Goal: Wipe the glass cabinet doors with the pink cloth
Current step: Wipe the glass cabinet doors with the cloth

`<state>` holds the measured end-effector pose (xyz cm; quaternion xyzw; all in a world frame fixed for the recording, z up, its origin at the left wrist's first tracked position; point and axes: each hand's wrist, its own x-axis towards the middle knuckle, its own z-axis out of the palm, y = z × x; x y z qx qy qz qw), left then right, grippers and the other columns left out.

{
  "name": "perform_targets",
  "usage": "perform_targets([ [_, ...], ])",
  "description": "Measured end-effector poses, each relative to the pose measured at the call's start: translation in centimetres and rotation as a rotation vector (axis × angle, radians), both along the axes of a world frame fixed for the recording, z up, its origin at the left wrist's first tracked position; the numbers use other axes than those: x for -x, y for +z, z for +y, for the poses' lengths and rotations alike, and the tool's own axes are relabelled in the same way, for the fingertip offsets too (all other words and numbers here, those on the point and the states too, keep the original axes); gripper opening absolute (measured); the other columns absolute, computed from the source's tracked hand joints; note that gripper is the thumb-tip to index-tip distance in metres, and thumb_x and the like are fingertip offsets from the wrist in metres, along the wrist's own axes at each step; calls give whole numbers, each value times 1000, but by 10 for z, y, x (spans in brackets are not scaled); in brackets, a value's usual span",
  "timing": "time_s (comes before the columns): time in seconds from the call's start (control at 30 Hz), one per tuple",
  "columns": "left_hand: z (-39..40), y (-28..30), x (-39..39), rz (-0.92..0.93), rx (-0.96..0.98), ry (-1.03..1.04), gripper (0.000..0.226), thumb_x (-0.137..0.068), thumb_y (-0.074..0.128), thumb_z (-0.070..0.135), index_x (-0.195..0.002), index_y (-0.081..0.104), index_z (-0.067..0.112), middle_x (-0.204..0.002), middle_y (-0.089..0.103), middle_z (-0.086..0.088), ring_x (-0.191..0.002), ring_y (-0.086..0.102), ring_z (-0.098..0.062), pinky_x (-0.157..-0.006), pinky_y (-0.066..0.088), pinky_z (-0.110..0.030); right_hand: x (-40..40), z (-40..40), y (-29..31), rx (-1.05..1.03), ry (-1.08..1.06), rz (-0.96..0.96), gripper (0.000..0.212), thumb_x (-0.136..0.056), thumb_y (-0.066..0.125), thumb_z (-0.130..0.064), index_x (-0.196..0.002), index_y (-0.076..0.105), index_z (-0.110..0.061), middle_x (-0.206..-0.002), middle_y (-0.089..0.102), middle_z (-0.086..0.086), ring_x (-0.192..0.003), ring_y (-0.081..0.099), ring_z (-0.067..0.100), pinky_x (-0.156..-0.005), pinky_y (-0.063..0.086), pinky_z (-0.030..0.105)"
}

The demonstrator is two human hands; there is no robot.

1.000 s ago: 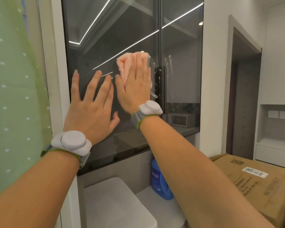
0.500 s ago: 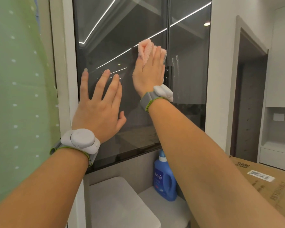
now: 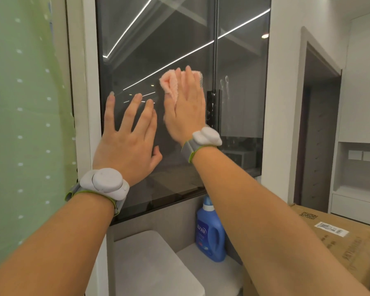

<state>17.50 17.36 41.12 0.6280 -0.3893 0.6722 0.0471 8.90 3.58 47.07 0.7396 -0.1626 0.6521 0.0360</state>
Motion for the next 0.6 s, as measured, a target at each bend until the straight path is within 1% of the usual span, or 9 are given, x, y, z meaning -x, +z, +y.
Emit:
perform_targets([
  [0.07, 0, -1, 0, -8, -3, -2, 75, -98, 38, 48, -155, 41, -1, -167, 33, -19, -159, 20, -41, -123, 6, -74, 0, -3, 14, -13, 62, -26, 64, -104, 30, -39, -161, 24, -10, -170, 24, 13, -160, 15, 32, -130, 18, 48],
  [0.13, 0, -2, 0, -8, -12, -9, 75, -98, 39, 48, -155, 40, -1, -167, 32, -19, -159, 20, -41, -123, 7, -74, -3, -4, 14, -88, 167, -116, 64, -103, 31, -41, -159, 29, -9, -165, 33, 14, -157, 25, 30, -129, 22, 46],
  [0.2, 0, -1, -1, -11, -7, -11, 75, -98, 40, 48, -155, 40, 0, -166, 33, -19, -159, 20, -41, -124, 7, -74, -8, -1, 5, -198, 199, -195, 67, -103, 30, -45, -160, 26, -12, -167, 30, 12, -158, 23, 28, -130, 20, 45],
  [0.27, 0, -1, 0, -12, -5, -13, 75, -98, 41, 48, -155, 39, 0, -167, 33, -19, -159, 20, -41, -124, 7, -73, -13, 3, -6, -275, 179, -260, 69, -102, 28, -46, -162, 21, -13, -170, 26, 11, -159, 21, 29, -129, 20, 50],
  [0.33, 0, 0, -1, -16, -2, -16, 75, -98, 41, 49, -156, 39, 1, -167, 33, -19, -159, 20, -42, -124, 6, -73, -15, 5, -19, -313, 175, -296, 71, -102, 26, -47, -163, 18, -13, -171, 23, 10, -160, 18, 28, -129, 19, 51],
  [0.4, -1, 0, -1, -22, 2, -15, 75, -98, 42, 49, -155, 39, 0, -166, 33, -20, -159, 21, -42, -124, 6, -73, -17, 6, -34, -331, 169, -280, 72, -101, 23, -49, -164, 14, -14, -173, 18, 8, -161, 11, 24, -131, 13, 48],
  [0.5, -1, 1, -1, -19, 2, -12, 75, -97, 42, 49, -154, 39, 0, -166, 33, -20, -158, 21, -42, -124, 6, -74, -15, 9, -63, -378, 171, -248, 73, -100, 21, -50, -164, 11, -16, -174, 13, 5, -162, 6, 20, -132, 9, 46],
  [0.53, -1, 1, 0, -20, 2, -7, 75, -97, 43, 49, -154, 39, 0, -166, 33, -20, -158, 21, -42, -124, 7, -74, -12, 11, -72, -359, 174, -217, 72, -101, 23, -48, -164, 12, -16, -174, 13, 5, -162, 5, 20, -132, 8, 46],
  [0.6, 2, 0, 2, -17, -3, -6, 76, -97, 42, 50, -154, 39, 0, -166, 32, -20, -159, 20, -42, -124, 7, -74, -5, 11, -84, -224, 167, -74, 67, -104, 29, -38, -165, 13, -15, -174, 10, 6, -163, 1, 22, -132, 4, 46],
])
